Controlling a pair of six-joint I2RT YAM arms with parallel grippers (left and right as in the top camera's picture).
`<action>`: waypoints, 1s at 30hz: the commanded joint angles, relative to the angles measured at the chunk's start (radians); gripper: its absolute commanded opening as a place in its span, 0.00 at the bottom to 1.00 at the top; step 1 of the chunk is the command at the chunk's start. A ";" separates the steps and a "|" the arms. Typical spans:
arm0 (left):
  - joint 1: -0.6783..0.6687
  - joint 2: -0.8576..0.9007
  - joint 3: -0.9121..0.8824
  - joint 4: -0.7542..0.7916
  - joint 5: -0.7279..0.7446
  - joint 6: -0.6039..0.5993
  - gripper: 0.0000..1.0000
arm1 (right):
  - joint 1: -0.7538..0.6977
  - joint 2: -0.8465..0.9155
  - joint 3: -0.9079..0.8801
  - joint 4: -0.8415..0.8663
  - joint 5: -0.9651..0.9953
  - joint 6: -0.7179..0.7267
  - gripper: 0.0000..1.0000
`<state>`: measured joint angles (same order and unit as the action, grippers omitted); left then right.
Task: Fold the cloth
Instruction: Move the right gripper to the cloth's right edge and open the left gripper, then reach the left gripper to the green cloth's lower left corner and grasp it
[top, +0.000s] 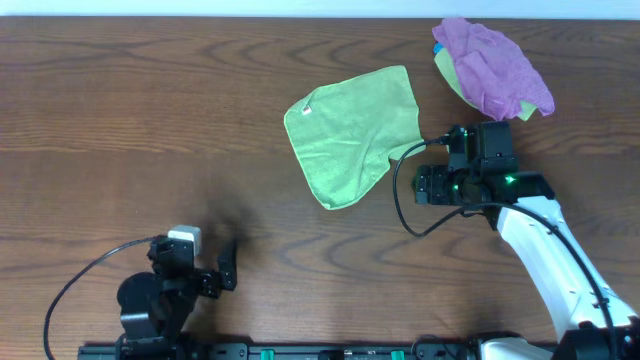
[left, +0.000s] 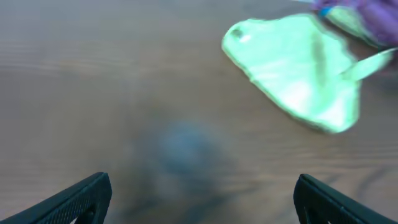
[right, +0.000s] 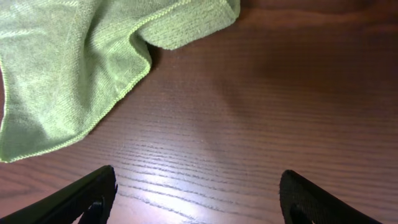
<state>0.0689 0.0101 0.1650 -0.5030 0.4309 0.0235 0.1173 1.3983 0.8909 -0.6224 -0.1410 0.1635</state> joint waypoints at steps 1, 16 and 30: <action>-0.004 -0.006 -0.009 0.068 0.229 -0.029 0.95 | 0.008 -0.003 0.011 0.005 0.013 -0.022 0.85; -0.004 -0.006 -0.009 0.243 0.610 -0.100 0.95 | 0.008 -0.035 0.011 0.006 0.010 -0.022 0.85; -0.004 0.107 -0.014 0.326 0.368 -0.441 0.95 | 0.009 -0.037 0.011 0.022 -0.026 -0.022 0.84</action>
<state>0.0689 0.0578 0.1577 -0.2008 0.8154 -0.3557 0.1173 1.3781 0.8909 -0.6067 -0.1452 0.1516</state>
